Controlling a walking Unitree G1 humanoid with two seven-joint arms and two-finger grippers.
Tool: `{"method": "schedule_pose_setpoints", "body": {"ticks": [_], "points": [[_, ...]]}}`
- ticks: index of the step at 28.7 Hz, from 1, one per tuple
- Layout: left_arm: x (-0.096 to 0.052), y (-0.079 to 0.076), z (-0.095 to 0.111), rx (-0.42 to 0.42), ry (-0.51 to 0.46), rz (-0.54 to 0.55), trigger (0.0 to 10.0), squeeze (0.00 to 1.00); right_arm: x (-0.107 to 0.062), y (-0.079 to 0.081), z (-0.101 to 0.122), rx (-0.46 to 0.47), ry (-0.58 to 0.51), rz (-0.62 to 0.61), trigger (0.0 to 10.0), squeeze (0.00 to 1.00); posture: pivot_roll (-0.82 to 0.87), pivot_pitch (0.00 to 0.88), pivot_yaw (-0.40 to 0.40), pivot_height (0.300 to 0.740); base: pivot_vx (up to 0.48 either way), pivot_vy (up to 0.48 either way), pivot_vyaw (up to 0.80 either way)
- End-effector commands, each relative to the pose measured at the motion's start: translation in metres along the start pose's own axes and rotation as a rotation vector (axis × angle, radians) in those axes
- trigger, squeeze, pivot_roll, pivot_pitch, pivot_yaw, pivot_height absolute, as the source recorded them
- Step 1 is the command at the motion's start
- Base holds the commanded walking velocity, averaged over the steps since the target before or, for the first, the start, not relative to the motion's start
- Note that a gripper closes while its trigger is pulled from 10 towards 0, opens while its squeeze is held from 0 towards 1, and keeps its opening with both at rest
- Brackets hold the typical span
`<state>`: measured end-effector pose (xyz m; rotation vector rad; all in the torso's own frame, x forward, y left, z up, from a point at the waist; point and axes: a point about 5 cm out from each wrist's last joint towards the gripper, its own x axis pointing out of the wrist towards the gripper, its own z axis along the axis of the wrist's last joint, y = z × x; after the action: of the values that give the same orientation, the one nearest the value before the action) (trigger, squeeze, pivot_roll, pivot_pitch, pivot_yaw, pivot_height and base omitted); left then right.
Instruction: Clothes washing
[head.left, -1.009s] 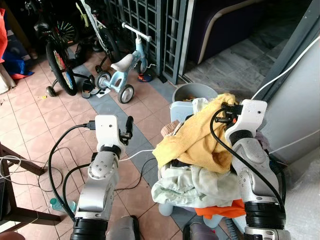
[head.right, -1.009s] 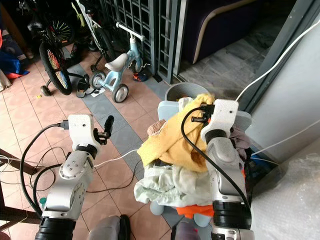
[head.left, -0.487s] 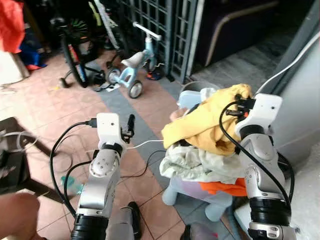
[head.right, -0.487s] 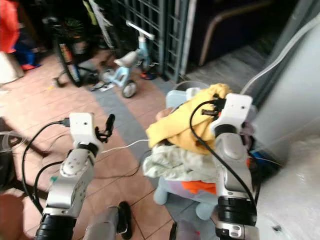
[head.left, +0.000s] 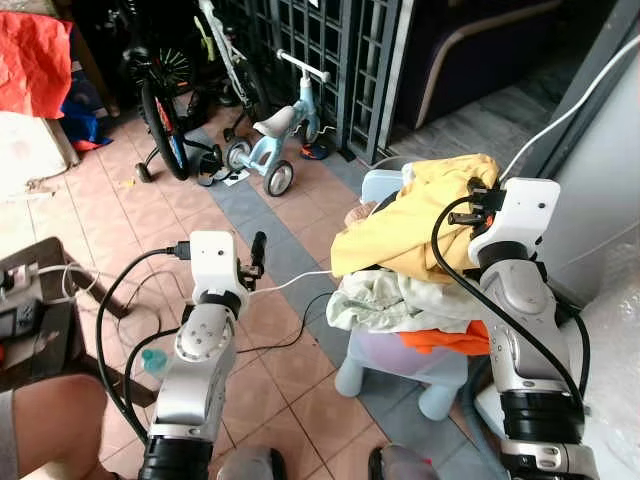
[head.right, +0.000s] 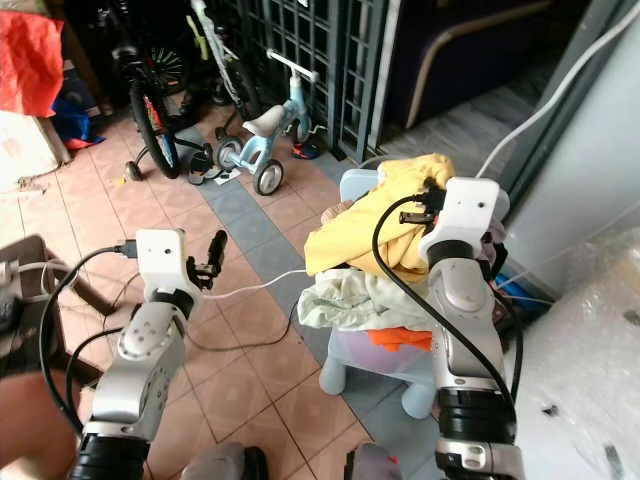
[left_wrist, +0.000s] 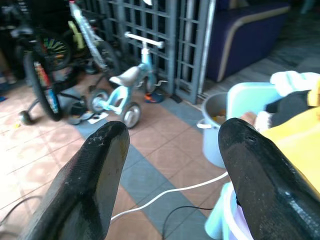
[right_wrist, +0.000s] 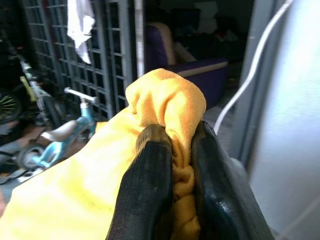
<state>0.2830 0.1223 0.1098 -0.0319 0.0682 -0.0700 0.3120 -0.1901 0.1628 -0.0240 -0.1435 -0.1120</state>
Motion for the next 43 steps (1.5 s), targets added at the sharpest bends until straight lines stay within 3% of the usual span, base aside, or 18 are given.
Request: {"method": "schedule_pose_setpoints", "body": {"ticks": [1,14,18,22,25,28,35,40,43], "points": [[0.001,-0.004,0.004,-0.004,-0.013,-0.021,10.0,0.0,0.003,-0.007,0.01,-0.019,-0.047,-0.029,10.0,0.0,-0.05,0.09,0.047,0.74,0.0,-0.469,-0.8],[0.003,-0.005,0.003,-0.006,-0.019,-0.02,10.0,0.0,0.009,-0.005,0.018,-0.042,-0.083,-0.016,10.0,0.0,-0.05,0.082,0.044,0.74,0.0,-0.455,-0.8],[0.003,-0.006,0.006,-0.036,-0.037,-0.02,10.0,0.0,0.014,-0.007,0.027,-0.085,-0.126,-0.005,10.0,0.0,-0.05,0.079,0.044,0.74,0.0,0.0,-0.8],[0.004,-0.006,0.006,-0.027,-0.037,-0.018,10.0,0.0,0.034,-0.012,0.071,-0.19,-0.295,0.056,10.0,0.0,-0.05,0.075,0.047,0.74,0.0,0.0,-0.8],[0.004,-0.006,0.006,-0.025,-0.038,-0.019,10.0,0.0,0.039,-0.014,0.081,-0.206,-0.327,0.056,10.0,0.0,-0.05,0.074,0.048,0.74,0.0,0.0,-0.8],[0.005,-0.006,0.006,-0.025,-0.042,-0.021,10.0,0.0,0.06,-0.033,0.114,-0.209,-0.397,-0.018,10.0,0.0,-0.05,0.07,0.049,0.74,0.0,0.0,-0.8],[0.006,-0.007,0.007,-0.032,-0.043,-0.022,10.0,0.0,0.088,-0.065,0.136,-0.093,-0.361,-0.184,10.0,0.0,-0.04,0.069,0.044,0.74,0.0,0.0,-0.8],[0.005,-0.006,0.007,-0.038,-0.047,-0.009,10.0,0.0,0.096,-0.05,0.143,-0.11,-0.385,-0.118,10.0,0.0,-0.04,0.068,0.038,0.74,0.0,0.0,-0.58],[0.005,-0.005,0.006,-0.045,-0.043,0.0,10.0,0.0,0.095,-0.037,0.131,-0.107,-0.369,-0.038,10.0,0.0,-0.04,0.074,0.035,0.74,0.0,0.0,0.0]]}}
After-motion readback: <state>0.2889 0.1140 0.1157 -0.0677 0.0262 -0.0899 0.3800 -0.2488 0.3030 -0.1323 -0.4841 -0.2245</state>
